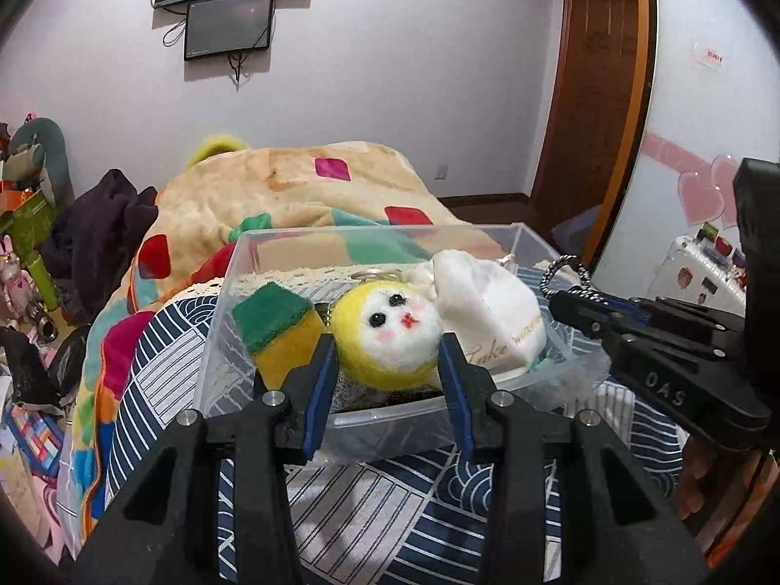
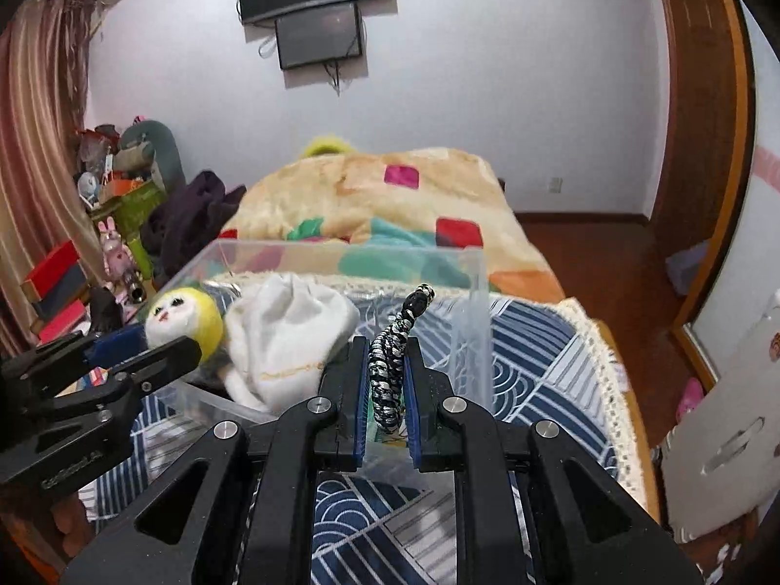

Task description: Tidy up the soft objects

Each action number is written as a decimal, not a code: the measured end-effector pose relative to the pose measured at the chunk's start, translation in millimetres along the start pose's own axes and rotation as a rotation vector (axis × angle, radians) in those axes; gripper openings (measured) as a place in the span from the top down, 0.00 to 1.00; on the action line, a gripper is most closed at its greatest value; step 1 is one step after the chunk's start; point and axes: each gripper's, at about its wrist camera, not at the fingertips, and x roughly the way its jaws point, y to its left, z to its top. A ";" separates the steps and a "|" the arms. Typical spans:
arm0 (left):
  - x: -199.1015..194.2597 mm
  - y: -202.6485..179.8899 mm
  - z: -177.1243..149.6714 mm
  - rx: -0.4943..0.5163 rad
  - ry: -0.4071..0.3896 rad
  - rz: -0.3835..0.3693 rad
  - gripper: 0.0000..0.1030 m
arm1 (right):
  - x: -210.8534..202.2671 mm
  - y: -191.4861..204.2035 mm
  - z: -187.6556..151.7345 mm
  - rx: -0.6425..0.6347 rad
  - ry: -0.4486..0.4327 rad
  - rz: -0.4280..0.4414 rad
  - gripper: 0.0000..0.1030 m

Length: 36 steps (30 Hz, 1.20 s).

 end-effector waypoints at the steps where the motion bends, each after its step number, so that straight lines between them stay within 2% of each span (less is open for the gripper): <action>1: 1.5 -0.4 -0.8 0.001 0.008 0.000 0.59 | 2.9 0.3 -1.7 -0.002 0.014 0.003 0.89; 6: -1.6 -1.7 -6.0 -0.004 0.017 -0.013 0.53 | 2.9 -2.5 -7.7 -0.005 0.045 0.002 0.87; 9: -8.2 -2.6 -7.8 -0.001 0.006 -0.021 0.47 | -3.0 -3.9 -8.2 -0.006 0.041 0.000 0.81; 11: -12.6 -3.9 -9.3 0.004 0.001 -0.022 0.46 | -5.4 -5.1 -8.2 -0.011 0.037 -0.014 0.64; 13: -18.4 -4.1 -11.2 0.002 -0.008 -0.025 0.46 | -12.4 -4.3 -11.0 -0.025 0.021 -0.035 0.57; 24: -68.0 2.0 0.7 -0.032 -0.117 -0.053 0.46 | -46.0 -3.0 -0.4 -0.049 -0.070 -0.032 0.57; 32: -112.6 -0.7 12.5 -0.023 -0.234 -0.048 0.46 | -92.4 10.5 13.6 -0.062 -0.222 -0.017 0.56; 36: -134.1 -3.8 16.6 -0.007 -0.288 -0.041 0.46 | -114.9 15.6 17.2 -0.061 -0.303 0.002 0.48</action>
